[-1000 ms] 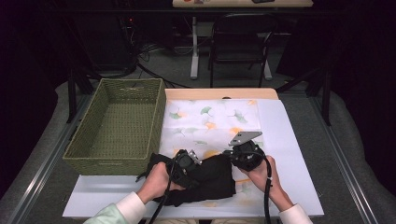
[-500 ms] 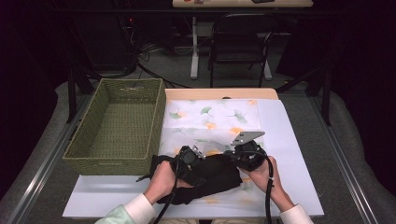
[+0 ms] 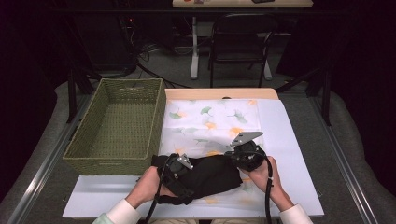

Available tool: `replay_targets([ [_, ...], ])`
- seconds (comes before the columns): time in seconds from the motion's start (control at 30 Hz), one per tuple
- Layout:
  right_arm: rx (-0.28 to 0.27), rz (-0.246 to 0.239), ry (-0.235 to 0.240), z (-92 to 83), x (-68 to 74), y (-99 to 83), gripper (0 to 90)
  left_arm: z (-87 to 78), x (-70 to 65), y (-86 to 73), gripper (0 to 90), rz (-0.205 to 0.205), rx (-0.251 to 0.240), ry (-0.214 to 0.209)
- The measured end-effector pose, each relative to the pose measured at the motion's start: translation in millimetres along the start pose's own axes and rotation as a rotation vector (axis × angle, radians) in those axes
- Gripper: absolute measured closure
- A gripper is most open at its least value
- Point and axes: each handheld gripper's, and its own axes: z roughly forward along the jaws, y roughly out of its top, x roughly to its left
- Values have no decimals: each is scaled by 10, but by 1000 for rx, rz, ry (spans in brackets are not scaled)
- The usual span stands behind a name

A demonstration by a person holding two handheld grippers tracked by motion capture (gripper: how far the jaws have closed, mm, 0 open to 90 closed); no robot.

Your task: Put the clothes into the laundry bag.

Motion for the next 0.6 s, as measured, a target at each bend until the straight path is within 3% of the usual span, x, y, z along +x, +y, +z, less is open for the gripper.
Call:
replay_targets([
  [0.07,3,1,-1,1,1,0,881,54,14,-5,304,-7,-7,-13],
  [0.17,6,1,-1,1,-1,-2,881,59,-7,3,422,-4,-5,3],
  [0.3,1,-1,-3,-10,2,4,881,19,-24,-20,597,-54,-38,37],
  [0.37,-6,-8,-6,-33,16,18,881,-16,-41,-19,625,-71,-56,59],
  [0.57,-49,-26,-21,-147,97,89,882,-92,-94,69,633,-212,-103,129],
  [0.6,-60,-25,-24,-165,108,97,882,-93,-104,101,632,-219,-106,146],
])
